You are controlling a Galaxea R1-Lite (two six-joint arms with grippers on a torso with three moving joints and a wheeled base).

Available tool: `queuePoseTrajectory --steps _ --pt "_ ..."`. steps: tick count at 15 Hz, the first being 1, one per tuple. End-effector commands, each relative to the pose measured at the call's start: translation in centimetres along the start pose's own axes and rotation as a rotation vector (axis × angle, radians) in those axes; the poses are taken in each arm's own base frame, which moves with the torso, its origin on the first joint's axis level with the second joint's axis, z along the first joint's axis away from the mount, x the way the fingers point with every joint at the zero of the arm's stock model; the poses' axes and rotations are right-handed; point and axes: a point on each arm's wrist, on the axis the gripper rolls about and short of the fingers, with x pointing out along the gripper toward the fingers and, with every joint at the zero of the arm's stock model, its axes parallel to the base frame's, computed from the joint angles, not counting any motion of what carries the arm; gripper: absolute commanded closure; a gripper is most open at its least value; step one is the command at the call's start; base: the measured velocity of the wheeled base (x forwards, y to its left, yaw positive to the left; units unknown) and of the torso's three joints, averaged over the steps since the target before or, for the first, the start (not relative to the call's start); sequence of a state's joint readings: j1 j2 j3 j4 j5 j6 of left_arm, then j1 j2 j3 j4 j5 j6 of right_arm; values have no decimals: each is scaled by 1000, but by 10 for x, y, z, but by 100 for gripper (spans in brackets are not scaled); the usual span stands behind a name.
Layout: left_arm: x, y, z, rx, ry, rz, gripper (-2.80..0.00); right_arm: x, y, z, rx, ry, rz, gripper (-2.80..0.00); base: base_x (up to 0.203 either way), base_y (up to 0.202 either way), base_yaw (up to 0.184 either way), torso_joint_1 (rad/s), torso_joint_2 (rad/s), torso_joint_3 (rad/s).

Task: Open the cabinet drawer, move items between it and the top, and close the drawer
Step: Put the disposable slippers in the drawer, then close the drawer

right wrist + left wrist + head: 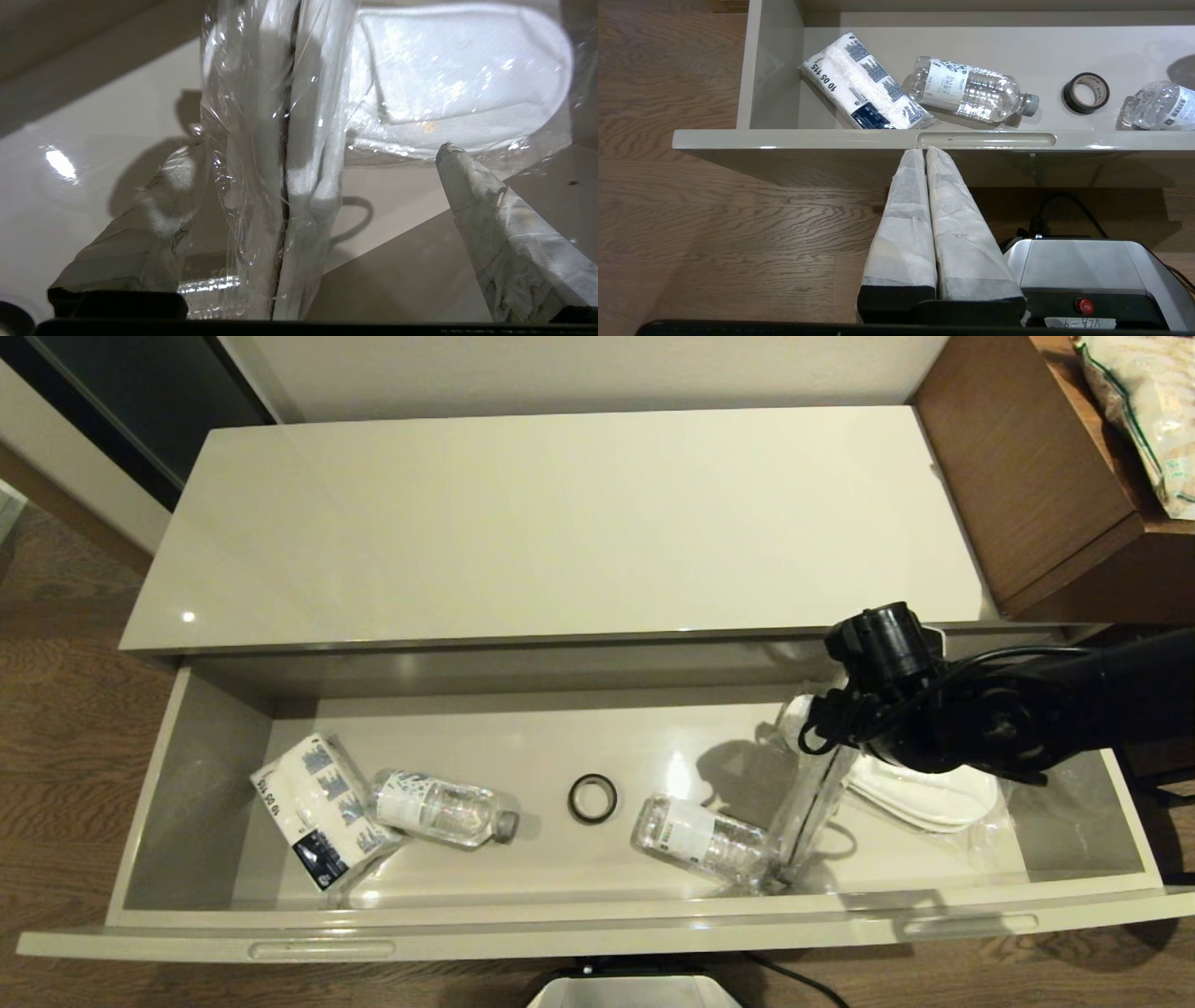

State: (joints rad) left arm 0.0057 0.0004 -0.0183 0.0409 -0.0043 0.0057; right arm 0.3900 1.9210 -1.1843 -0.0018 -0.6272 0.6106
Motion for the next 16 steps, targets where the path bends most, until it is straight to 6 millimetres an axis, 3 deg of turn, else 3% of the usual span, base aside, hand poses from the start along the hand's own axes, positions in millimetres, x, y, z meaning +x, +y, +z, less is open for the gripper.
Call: queuePoseTrajectory --steps 1,4,7,8,12,16 --pt "0 0 0 0 -1 0 0 -25 -11 20 34 -49 29 -280 0 0 0 0 0 0" --pt "0 0 0 0 0 0 0 -72 -33 44 43 -85 81 -280 0 0 0 0 0 0" --pt "0 0 0 0 0 0 0 -124 -60 49 7 -59 142 -280 0 0 0 0 0 0" --pt "0 0 0 0 -1 0 0 -138 -69 47 -7 -49 149 0 0 0 0 0 0 0" --pt "0 0 0 0 0 0 0 -187 -129 27 -28 -16 146 0 0 0 0 0 0 0" --pt "0 0 0 -1 -1 0 0 -239 -206 -1 10 32 94 0 0 0 0 0 0 0"
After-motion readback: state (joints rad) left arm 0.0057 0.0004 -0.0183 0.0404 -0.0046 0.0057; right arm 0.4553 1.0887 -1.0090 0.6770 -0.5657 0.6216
